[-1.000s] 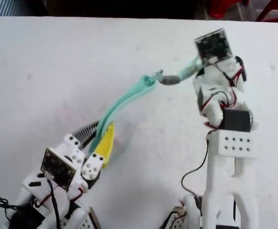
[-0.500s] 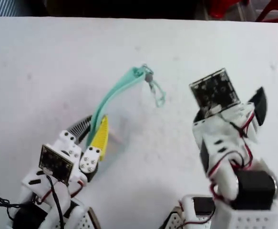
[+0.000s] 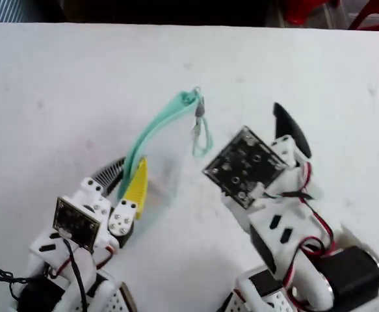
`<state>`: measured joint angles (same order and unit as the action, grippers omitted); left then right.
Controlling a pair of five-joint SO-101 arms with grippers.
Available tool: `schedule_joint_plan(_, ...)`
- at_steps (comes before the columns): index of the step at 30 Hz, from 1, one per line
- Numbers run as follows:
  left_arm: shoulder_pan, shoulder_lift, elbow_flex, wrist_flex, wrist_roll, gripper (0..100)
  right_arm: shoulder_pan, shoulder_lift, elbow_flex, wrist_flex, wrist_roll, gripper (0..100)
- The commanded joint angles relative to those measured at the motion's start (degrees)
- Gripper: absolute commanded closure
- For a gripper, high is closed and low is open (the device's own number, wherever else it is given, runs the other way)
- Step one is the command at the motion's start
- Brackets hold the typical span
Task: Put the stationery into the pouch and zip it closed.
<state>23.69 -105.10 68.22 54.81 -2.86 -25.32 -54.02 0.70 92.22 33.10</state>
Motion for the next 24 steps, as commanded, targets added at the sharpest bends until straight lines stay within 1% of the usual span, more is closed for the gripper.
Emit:
schedule_joint_plan(1, -0.31, 0.31, 0.26, -0.35, -0.44, 98, -3.74, 3.38, -1.93, 0.13, 2.20, 65.9)
schedule_joint_plan(4, -0.22, 0.31, 0.26, -0.44, -0.44, 98, -7.34, 5.85, -1.93, -0.13, 5.80, 65.9)
schedule_joint_plan(8, -0.22, 0.31, 0.26, -0.44, -0.44, 98, -9.89, 10.33, -2.37, -0.40, 10.37, 65.9)
schedule_joint_plan(11, 1.01, 0.31, 0.26, 0.09, -0.44, 98, -13.14, 13.32, -5.45, -0.66, 8.44, 65.9)
schedule_joint_plan(15, 5.32, 0.31, 0.26, 1.32, -0.53, 98, -16.31, 15.08, -12.66, -0.40, 5.71, 65.9)
schedule_joint_plan(18, 7.43, 0.31, 0.26, 1.32, -0.53, 98, -17.63, 15.16, -14.51, 1.01, 6.42, 65.9)
schedule_joint_plan(19, 7.96, 0.31, 0.26, 1.32, -0.53, 98, -18.15, 15.25, -14.24, 2.86, 8.88, 65.9)
schedule_joint_plan(21, 8.66, 0.31, 0.26, 1.67, -0.53, 98, -18.95, 15.43, -12.40, 6.55, 17.32, 65.9)
schedule_joint_plan(24, 9.98, 0.31, 0.18, 2.81, -1.32, 98, -17.54, 15.96, -8.35, 6.20, 21.36, 65.9)
